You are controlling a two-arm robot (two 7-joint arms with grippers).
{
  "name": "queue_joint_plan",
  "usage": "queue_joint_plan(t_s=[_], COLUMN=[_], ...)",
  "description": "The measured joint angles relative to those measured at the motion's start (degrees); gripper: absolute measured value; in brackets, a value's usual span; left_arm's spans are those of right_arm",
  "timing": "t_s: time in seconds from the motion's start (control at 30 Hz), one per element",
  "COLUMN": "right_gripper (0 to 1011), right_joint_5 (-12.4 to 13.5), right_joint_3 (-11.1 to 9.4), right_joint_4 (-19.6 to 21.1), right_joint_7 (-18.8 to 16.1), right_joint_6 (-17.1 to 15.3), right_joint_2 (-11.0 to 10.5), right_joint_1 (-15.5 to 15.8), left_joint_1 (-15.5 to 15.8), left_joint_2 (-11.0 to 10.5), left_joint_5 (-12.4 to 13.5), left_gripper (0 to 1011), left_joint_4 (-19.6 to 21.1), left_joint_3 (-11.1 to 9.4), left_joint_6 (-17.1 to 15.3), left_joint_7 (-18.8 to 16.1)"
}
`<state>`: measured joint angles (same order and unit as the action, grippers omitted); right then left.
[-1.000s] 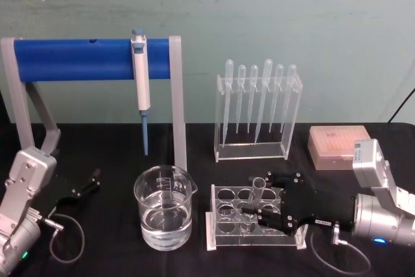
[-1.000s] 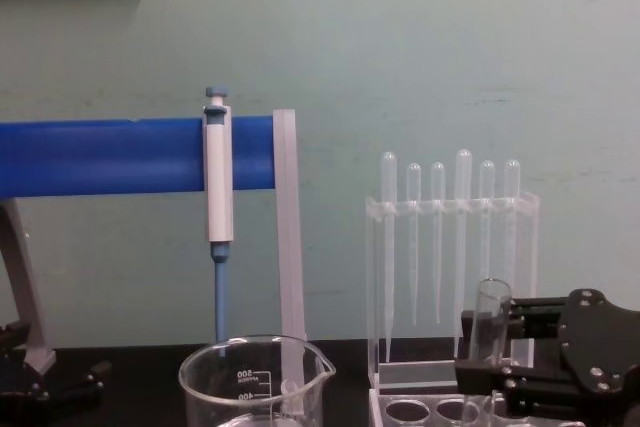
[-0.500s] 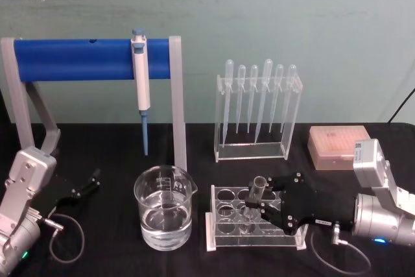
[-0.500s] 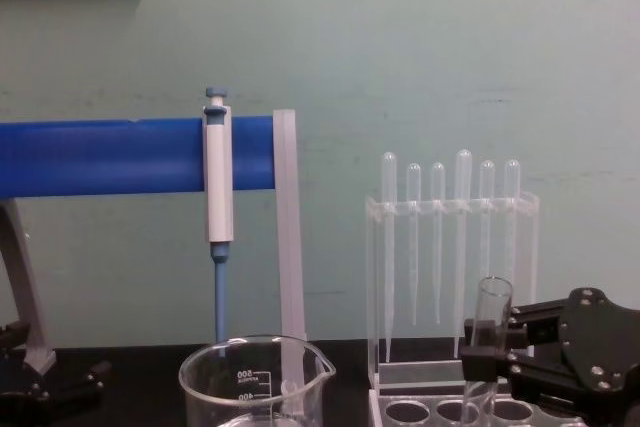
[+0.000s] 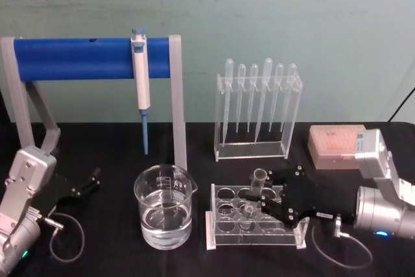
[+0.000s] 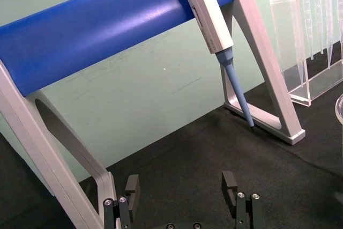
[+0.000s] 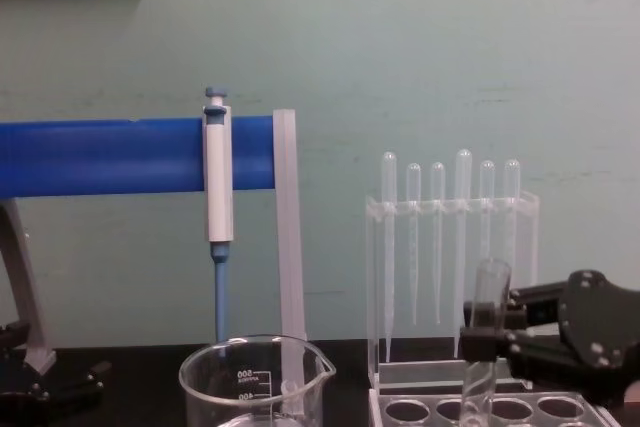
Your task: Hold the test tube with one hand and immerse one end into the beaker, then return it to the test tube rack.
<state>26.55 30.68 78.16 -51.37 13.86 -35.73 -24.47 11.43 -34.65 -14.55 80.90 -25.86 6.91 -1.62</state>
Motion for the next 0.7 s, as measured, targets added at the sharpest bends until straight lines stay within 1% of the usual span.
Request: queue_joint_plan(t_s=[0.13,0.27,0.43,0.47,0.67,0.7], right_gripper=[227,226,226,227,226,226], right_joint_5=[1.54,2.64,4.17,4.17,5.75,5.75], right_joint_3=[-0.3,-0.53,-0.91,-0.91,-1.21,-1.21], right_joint_4=[1.67,2.73,5.46,5.46,7.89,7.89], right_joint_7=[0.24,0.54,1.37,1.37,2.24,2.24], right_joint_6=[-2.48,-4.26,-7.26,-7.26,-9.95,-9.95], right_joint_2=[-0.54,-0.94,-2.19,-2.19,-3.27,-3.27], right_joint_1=[-0.57,-0.84,-1.3,-1.3,-2.33,-2.33], left_joint_1=[0.0,0.0,0.0,0.0,0.0,0.0], left_joint_2=[0.0,0.0,0.0,0.0,0.0,0.0], left_joint_5=[0.0,0.0,0.0,0.0,0.0,0.0], left_gripper=[1000,1000,1000,1000,1000,1000], left_joint_4=[0.0,0.0,0.0,0.0,0.0,0.0], left_joint_3=[0.0,0.0,0.0,0.0,0.0,0.0], left_joint_6=[0.0,0.0,0.0,0.0,0.0,0.0], left_joint_7=[0.0,0.0,0.0,0.0,0.0,0.0])
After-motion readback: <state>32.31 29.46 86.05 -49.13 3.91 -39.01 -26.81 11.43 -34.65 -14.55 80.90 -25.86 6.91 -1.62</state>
